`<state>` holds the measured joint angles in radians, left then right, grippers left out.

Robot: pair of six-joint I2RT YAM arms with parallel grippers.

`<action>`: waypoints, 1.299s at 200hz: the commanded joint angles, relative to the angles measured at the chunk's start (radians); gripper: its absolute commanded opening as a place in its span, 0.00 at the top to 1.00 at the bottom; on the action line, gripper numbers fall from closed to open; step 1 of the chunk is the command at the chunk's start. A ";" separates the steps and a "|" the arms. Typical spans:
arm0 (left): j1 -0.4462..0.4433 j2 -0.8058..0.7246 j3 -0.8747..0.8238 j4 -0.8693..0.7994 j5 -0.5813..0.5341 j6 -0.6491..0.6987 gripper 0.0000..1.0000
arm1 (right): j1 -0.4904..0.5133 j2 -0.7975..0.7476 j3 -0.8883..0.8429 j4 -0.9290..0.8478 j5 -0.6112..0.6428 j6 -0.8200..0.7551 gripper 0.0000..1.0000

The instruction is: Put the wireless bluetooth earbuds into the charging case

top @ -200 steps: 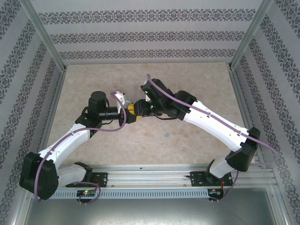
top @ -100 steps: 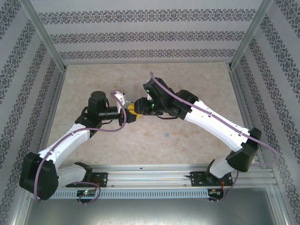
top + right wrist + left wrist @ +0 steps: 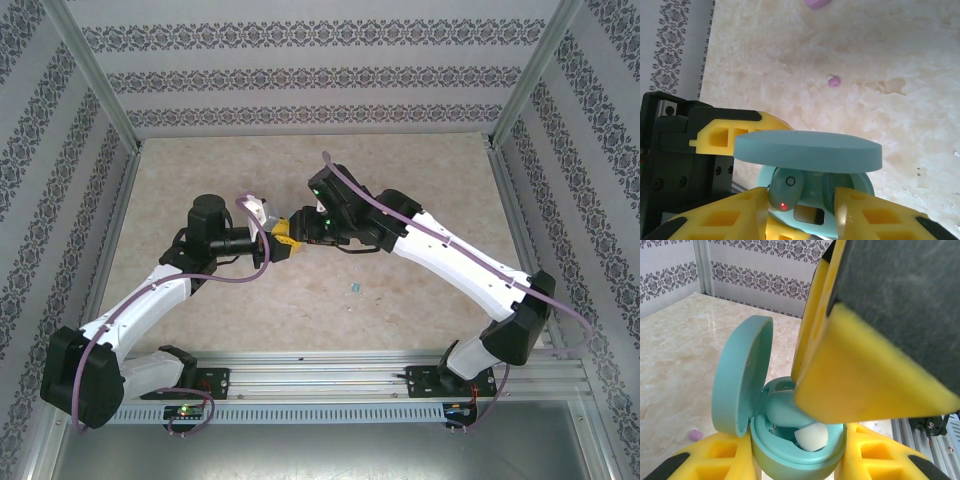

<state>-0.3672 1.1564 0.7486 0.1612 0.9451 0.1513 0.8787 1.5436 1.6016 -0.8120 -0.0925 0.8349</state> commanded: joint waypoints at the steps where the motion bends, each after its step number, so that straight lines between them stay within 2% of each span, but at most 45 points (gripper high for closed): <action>1: -0.017 -0.018 0.026 -0.004 0.000 0.036 0.80 | -0.008 0.021 0.016 -0.022 -0.011 0.007 0.61; 92: -0.022 -0.012 0.031 -0.038 -0.029 0.074 0.80 | -0.007 0.057 0.065 -0.036 -0.033 -0.004 0.66; 147: -0.022 -0.002 0.032 -0.027 -0.035 0.066 0.80 | -0.003 0.034 0.056 -0.027 -0.052 0.009 0.60; 206: -0.023 0.012 0.020 0.024 -0.034 0.012 0.80 | -0.004 -0.050 0.015 0.000 -0.044 0.001 0.59; 260: -0.020 0.023 -0.009 0.099 -0.035 -0.077 0.80 | -0.030 -0.205 -0.101 -0.014 0.034 -0.002 0.59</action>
<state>-0.3786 1.1740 0.7483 0.1665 0.9070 0.1383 0.8738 1.4097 1.5593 -0.8162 -0.1116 0.8349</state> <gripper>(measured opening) 0.336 0.411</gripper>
